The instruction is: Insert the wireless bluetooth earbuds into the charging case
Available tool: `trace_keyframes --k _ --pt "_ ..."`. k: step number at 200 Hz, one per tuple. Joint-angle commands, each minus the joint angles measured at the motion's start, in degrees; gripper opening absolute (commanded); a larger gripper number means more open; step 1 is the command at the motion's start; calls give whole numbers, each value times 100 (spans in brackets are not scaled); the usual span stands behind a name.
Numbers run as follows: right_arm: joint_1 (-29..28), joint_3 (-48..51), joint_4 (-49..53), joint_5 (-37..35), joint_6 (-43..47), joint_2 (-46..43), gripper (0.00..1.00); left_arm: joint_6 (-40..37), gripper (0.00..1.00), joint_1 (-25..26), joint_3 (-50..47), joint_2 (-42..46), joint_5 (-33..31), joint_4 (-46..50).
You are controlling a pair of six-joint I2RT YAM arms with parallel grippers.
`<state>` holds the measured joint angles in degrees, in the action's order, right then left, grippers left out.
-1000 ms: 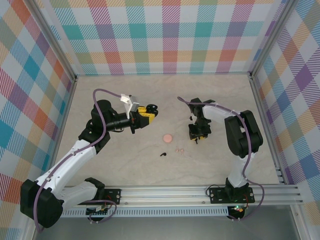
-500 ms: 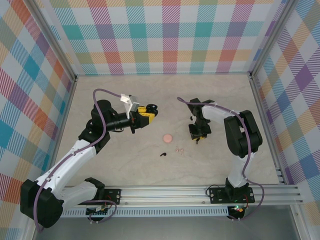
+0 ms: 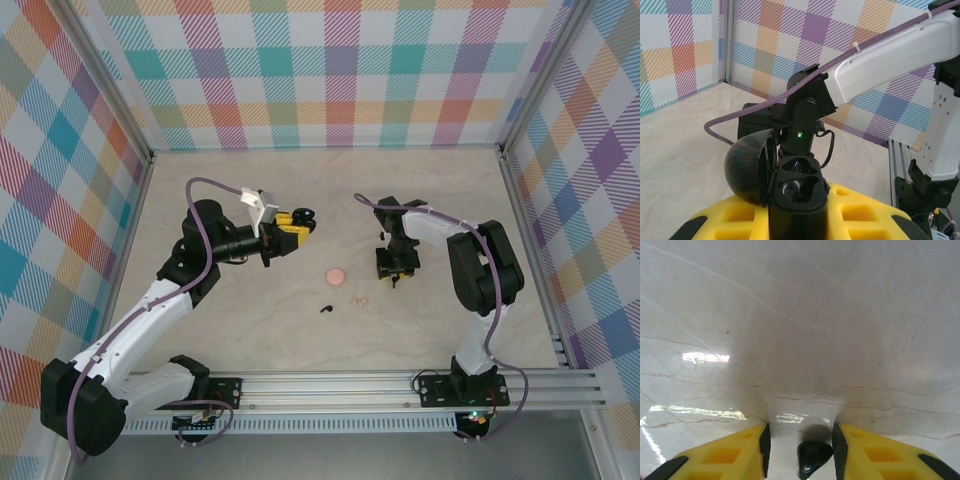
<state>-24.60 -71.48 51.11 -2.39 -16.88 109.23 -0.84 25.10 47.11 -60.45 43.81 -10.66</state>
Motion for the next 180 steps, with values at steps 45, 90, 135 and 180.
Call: trace_keyframes --k 45,90,135,180 --pt "-80 56 430 118 -550 -92 36 15 16 34 -11 39 16 -210" --pt "-86 51 420 24 -597 -3 34 16 16 39 -53 77 4 -200" --pt "-102 132 161 71 -529 63 27 1 17 38 -68 107 -28 -187" --pt "-207 -12 116 46 -170 141 21 6 16 37 -89 121 -36 -180"
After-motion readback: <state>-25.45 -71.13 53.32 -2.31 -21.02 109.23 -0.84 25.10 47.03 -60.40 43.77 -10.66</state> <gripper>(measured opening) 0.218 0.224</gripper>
